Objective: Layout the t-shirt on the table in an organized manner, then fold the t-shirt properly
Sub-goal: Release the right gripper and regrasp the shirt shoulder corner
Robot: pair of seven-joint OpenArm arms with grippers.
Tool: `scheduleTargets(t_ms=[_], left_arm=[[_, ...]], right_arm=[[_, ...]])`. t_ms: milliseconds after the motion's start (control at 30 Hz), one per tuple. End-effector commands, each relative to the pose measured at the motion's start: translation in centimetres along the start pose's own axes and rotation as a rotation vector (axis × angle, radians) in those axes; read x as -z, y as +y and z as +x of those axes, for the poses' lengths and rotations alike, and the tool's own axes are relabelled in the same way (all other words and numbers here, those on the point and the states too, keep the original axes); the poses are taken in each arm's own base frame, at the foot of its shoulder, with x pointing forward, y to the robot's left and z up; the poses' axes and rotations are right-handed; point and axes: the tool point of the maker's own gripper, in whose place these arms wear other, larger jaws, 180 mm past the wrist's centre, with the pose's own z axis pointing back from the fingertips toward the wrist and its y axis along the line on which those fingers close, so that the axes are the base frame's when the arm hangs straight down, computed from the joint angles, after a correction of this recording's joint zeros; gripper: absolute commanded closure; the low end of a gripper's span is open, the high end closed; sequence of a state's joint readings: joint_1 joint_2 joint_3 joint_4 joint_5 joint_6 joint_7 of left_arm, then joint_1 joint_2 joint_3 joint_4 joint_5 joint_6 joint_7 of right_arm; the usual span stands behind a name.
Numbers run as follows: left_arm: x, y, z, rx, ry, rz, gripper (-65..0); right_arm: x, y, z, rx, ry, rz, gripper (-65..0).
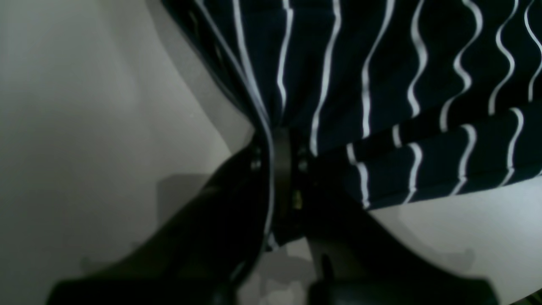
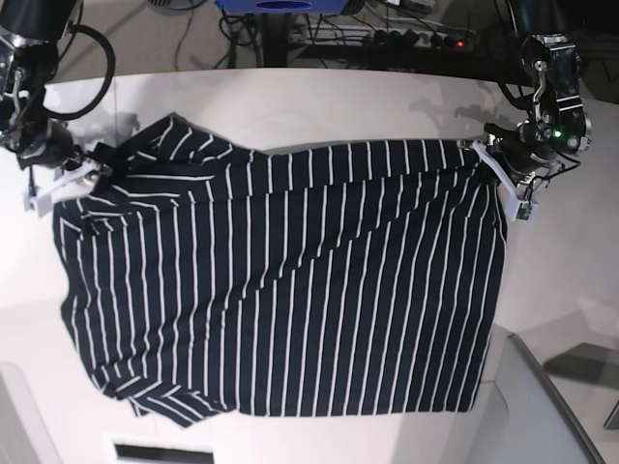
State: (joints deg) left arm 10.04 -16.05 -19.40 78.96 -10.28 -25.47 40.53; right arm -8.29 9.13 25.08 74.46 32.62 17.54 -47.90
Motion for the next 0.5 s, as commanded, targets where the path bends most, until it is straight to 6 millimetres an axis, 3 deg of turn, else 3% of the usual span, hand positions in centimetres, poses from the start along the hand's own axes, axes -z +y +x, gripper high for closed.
scheduleTargets(t_ms=[0,100,267,467], left_arm=[[-0.37,0.70,1.23,0.011,-0.033,0.015,0.0],[-0.33,0.59,1.22,0.011,-0.033,0.013,0.0],[-0.32,0.56,1.29,0.012,-0.034,0.012,0.0],[-0.32,0.55,1.21,0.012,-0.032,0.012,0.0]], right_arm=[[-0.19,0.07,0.26,-0.010,0.002,0.005,-40.5],[-0.21,0.75,0.13,-0.063,0.008,0.043,-32.6],[-0.16,0.94,0.01,-0.087,0.010,0.056,-25.2],[-0.15,0.94,0.17,-0.086,0.003,0.057,-3.3]])
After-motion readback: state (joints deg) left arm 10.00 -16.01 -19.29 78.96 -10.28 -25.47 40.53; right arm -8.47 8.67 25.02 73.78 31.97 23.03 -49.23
